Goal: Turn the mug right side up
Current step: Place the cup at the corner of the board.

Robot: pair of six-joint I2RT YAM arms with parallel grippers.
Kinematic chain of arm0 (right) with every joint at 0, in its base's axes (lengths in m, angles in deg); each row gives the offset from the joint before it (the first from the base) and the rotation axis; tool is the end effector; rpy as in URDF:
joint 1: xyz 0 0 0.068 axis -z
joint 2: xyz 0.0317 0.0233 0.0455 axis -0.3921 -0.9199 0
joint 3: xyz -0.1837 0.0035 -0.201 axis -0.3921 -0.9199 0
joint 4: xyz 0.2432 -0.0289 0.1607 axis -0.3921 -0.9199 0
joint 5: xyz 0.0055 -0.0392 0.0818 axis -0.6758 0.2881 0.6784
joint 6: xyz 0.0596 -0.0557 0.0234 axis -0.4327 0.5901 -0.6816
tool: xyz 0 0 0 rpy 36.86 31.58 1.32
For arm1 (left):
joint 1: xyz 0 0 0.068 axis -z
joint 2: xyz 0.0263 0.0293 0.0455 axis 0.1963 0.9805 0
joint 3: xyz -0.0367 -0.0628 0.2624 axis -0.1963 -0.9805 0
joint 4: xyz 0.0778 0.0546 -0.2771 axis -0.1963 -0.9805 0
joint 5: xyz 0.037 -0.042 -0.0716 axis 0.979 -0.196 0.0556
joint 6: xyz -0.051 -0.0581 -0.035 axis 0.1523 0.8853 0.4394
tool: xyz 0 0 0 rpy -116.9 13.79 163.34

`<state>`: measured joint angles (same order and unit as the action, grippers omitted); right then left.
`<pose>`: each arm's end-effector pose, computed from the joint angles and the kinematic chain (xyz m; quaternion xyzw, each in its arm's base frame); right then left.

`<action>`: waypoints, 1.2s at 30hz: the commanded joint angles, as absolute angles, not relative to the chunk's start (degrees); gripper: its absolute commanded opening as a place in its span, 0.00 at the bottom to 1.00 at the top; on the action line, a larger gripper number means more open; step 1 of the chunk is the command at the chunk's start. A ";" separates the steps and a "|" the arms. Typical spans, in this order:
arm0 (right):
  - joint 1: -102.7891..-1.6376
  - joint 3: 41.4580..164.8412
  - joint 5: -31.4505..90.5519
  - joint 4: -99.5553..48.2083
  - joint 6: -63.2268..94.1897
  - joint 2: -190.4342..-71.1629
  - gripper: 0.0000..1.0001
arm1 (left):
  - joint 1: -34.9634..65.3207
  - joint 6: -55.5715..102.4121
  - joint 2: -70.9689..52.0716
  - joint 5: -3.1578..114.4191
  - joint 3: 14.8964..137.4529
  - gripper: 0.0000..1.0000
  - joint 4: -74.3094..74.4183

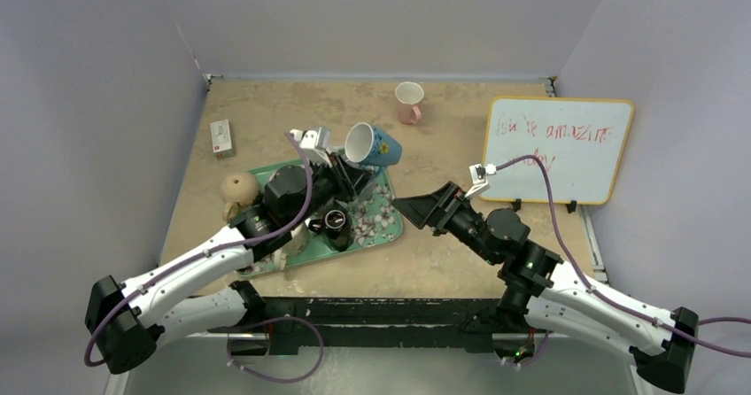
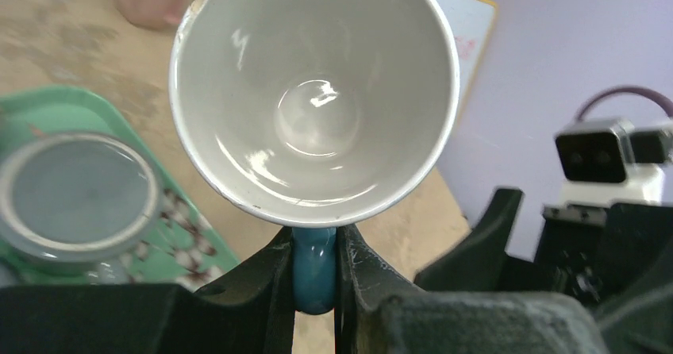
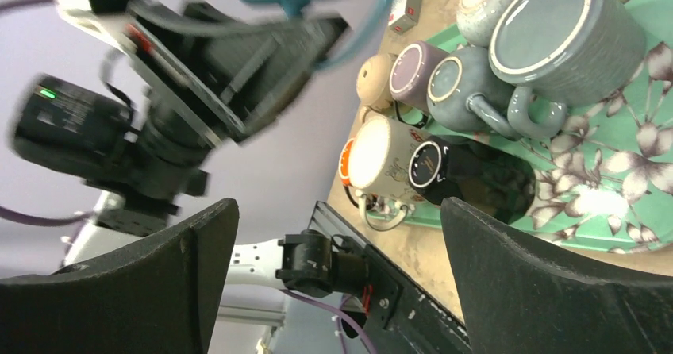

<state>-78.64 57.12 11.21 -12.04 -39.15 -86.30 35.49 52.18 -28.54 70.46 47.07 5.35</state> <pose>0.1464 0.1888 0.3118 0.1035 0.6614 0.5986 0.4399 0.2155 -0.2172 0.3122 0.0035 0.7421 -0.4303 0.5140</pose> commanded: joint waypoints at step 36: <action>-78.63 60.53 7.44 -20.90 -27.58 -82.61 0.99 | -12.73 27.77 19.86 79.77 78.57 0.00 11.99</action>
